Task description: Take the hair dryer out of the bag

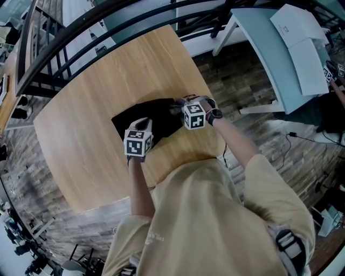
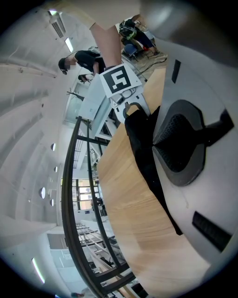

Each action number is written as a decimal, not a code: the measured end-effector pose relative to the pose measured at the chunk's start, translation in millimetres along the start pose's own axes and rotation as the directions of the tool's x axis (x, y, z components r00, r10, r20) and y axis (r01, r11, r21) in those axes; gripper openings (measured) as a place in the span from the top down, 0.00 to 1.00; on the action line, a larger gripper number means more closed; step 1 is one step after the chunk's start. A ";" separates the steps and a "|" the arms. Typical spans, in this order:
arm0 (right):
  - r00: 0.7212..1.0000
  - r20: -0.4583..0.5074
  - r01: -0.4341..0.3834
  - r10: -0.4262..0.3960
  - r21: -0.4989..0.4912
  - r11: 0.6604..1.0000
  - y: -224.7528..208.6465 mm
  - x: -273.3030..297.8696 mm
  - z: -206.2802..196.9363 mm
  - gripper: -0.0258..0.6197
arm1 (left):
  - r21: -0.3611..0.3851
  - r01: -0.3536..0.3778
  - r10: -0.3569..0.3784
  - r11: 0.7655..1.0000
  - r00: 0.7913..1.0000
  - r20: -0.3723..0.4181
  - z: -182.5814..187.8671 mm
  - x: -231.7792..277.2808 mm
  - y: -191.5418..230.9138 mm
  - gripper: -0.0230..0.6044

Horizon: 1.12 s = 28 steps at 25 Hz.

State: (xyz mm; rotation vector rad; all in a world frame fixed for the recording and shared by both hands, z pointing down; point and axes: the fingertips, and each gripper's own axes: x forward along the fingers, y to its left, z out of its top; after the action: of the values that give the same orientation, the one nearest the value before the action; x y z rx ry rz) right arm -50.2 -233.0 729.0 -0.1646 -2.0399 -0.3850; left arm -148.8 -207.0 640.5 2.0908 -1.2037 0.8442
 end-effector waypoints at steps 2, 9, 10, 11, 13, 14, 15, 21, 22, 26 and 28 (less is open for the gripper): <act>1.000 0.006 0.018 -0.018 -0.005 1.000 2.6 -3.1 1.0 0.72 | -0.018 -0.001 0.001 1.000 1.000 0.003 -2.0 0.3 1.4 0.94; 0.997 0.029 0.070 -0.069 -0.029 0.997 4.0 -21.0 3.4 0.72 | -0.091 0.000 0.001 0.996 1.000 0.008 -5.0 7.2 4.2 0.94; 0.997 0.034 0.076 -0.074 -0.035 0.997 3.3 -25.1 4.7 0.72 | -0.096 0.000 0.000 0.995 1.000 0.008 -4.7 8.3 4.4 0.94; 0.996 0.036 0.081 -0.080 -0.043 0.996 2.8 -28.9 5.6 0.73 | -0.101 0.000 0.001 0.995 1.000 0.009 -4.7 9.9 4.5 0.94; 0.995 0.035 0.093 -0.091 -0.061 0.994 2.7 -34.4 6.6 0.73 | -0.115 -0.003 0.004 0.993 1.000 0.008 -5.6 13.0 5.4 0.94; 0.995 0.036 0.099 -0.096 -0.066 0.993 3.0 -36.9 7.0 0.73 | -0.123 -0.007 0.008 0.992 1.000 0.007 -6.0 14.1 5.8 0.94; 0.994 0.039 0.105 -0.103 -0.067 0.992 3.7 -39.5 7.4 0.73 | -0.130 -0.011 0.012 0.991 1.000 0.006 -6.1 14.8 5.9 0.94; 0.991 0.038 0.132 -0.131 -0.049 0.990 9.3 -53.4 0.2 0.73 | -0.162 -0.026 0.028 0.986 1.000 0.012 -3.7 19.9 6.6 0.94; 0.991 0.036 0.134 -0.132 -0.051 0.990 9.8 -56.6 -0.8 0.73 | -0.168 -0.026 0.028 0.986 1.000 0.011 -4.1 20.8 6.4 0.94; 0.988 0.038 0.151 -0.149 -0.057 0.987 12.1 -69.9 -3.1 0.73 | -0.190 -0.028 0.031 0.981 0.999 0.013 -6.9 23.1 6.2 0.94; 0.987 0.037 0.161 -0.159 -0.044 0.986 14.1 -74.8 -7.4 0.73 | -0.198 -0.031 0.034 0.980 0.999 0.013 -8.2 23.0 7.3 0.94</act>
State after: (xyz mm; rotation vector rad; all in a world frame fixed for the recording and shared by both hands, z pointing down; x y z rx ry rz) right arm -4.2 -218.8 669.5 -0.0357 -2.0841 -0.5336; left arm -148.2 -216.1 664.3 1.9254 -1.2791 0.6927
